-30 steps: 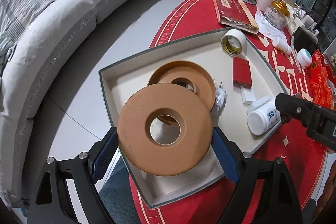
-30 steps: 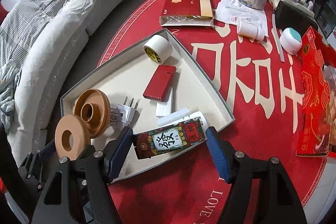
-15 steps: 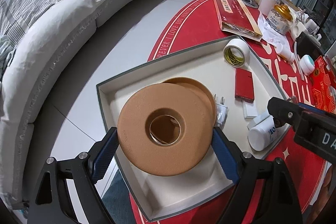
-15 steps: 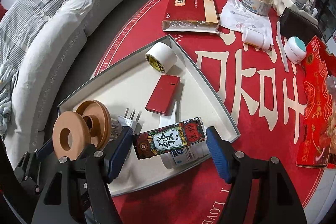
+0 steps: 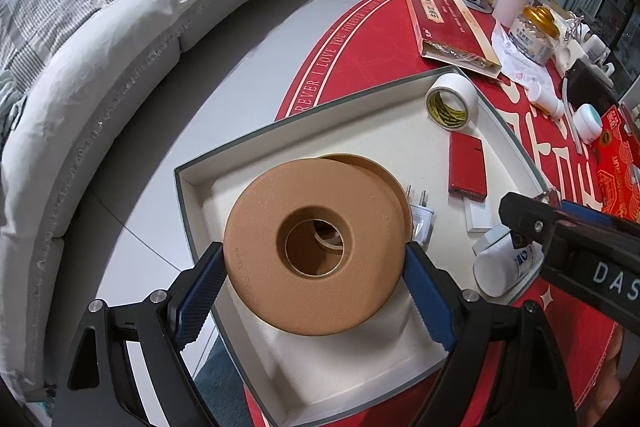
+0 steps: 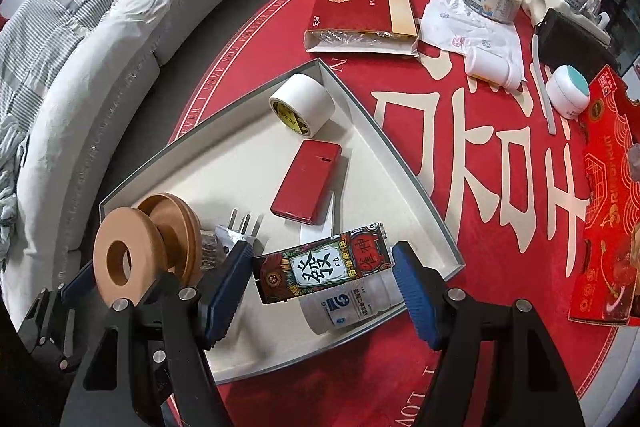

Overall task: Organize rigid objects
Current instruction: 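Carry the packet and cork ring over the gray tray with both tools, then open both tools to release the packet and cork ring into the tray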

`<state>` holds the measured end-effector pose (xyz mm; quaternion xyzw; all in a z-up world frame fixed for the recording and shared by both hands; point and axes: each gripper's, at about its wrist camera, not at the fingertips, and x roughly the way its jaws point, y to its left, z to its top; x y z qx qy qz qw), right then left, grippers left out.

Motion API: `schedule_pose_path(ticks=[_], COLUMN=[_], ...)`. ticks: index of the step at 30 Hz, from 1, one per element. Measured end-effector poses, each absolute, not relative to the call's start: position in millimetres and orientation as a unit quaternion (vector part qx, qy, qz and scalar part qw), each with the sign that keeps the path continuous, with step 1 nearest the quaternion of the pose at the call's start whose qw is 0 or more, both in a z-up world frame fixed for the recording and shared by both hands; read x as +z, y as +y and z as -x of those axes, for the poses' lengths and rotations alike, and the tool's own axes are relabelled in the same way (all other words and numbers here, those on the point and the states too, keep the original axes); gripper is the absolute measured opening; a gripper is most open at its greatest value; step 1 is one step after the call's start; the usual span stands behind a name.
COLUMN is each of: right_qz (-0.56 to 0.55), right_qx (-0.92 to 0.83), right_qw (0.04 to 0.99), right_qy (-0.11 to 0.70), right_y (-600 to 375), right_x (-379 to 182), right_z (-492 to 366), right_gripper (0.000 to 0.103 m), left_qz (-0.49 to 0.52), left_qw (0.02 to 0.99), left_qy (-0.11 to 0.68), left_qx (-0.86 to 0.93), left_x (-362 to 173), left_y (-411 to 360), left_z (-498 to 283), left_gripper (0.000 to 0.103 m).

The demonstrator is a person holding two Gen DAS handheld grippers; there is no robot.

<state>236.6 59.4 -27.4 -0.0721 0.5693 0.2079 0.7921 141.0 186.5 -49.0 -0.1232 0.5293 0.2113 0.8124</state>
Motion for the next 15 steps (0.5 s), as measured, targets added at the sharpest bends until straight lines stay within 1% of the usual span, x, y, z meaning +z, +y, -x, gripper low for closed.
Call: schedule_pose_path(ticks=[15], right_qz=[0.074], right_qx=[0.204], right_qw=[0.787], right_qy=[0.578], right_y=[62.7], right_x=[-36.9], right_z=[-243.1], right_gripper=[0.072], left_qz=[0.115], left_qw=[0.813], left_qy=[0.529], left_qx=[0.213], left_x=[-54.3], left_y=[183.6], left_z=[-146.4], left_gripper=[0.089])
